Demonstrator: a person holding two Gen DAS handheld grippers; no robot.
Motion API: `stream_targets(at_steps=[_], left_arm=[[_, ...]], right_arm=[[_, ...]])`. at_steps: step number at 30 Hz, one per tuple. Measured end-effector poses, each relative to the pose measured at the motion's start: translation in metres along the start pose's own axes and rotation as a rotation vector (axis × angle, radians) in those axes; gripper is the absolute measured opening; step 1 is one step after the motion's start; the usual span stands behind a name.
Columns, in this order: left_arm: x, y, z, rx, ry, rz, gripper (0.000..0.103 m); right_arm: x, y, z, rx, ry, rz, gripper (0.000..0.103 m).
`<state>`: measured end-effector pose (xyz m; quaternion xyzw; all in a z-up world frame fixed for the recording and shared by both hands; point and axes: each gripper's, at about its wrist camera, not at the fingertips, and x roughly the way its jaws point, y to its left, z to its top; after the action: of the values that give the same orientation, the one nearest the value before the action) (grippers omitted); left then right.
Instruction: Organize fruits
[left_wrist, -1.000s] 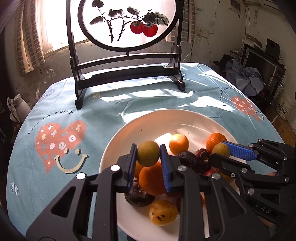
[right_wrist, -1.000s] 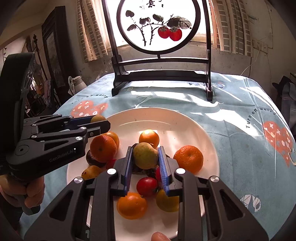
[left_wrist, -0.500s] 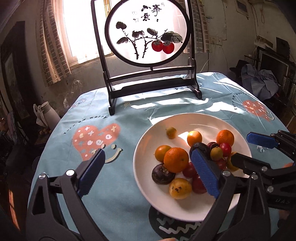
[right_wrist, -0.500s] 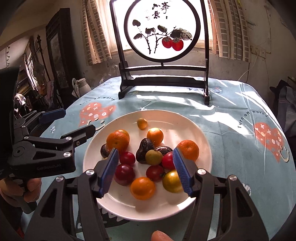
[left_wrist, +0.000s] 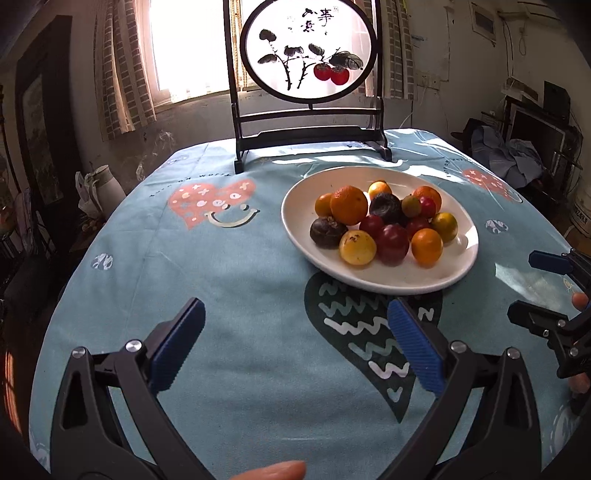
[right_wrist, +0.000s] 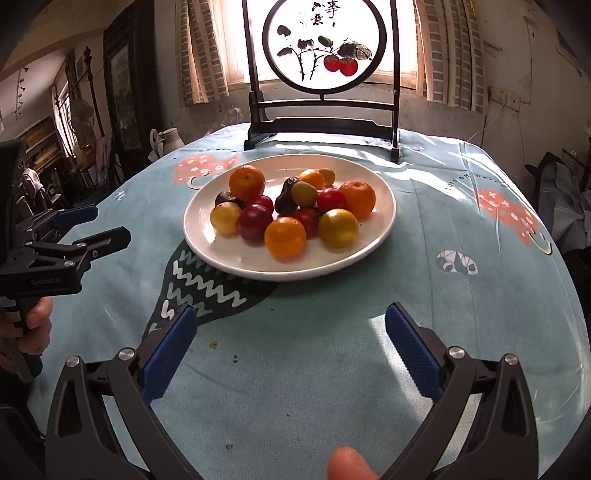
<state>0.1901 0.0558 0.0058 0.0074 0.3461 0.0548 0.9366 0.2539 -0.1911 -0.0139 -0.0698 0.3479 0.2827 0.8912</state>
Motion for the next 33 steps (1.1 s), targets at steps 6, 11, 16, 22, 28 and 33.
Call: stream_targets(at_steps=[6,11,16,22,28,33], left_arm=[[0.000,0.007,-0.009,-0.020,0.013,0.006,0.101],[-0.001,0.004,-0.010,-0.002,0.004,0.011,0.101],[-0.001,0.003,-0.010,0.007,-0.002,0.017,0.101],[-0.001,0.003,-0.012,0.006,-0.001,0.009,0.101],[-0.004,-0.001,-0.014,0.028,-0.028,0.036,0.101],[-0.004,-0.001,-0.014,0.026,-0.029,0.030,0.101]], right_arm=[[0.001,0.013,-0.007,-0.069,0.002,-0.053,0.102],[-0.001,0.014,-0.010,-0.078,-0.004,-0.051,0.102],[-0.001,0.015,-0.010,-0.082,-0.004,-0.063,0.102],[-0.001,0.015,-0.010,-0.083,-0.007,-0.068,0.102],[-0.001,0.015,-0.010,-0.079,-0.004,-0.070,0.102],[-0.002,0.015,-0.010,-0.084,-0.010,-0.069,0.102]])
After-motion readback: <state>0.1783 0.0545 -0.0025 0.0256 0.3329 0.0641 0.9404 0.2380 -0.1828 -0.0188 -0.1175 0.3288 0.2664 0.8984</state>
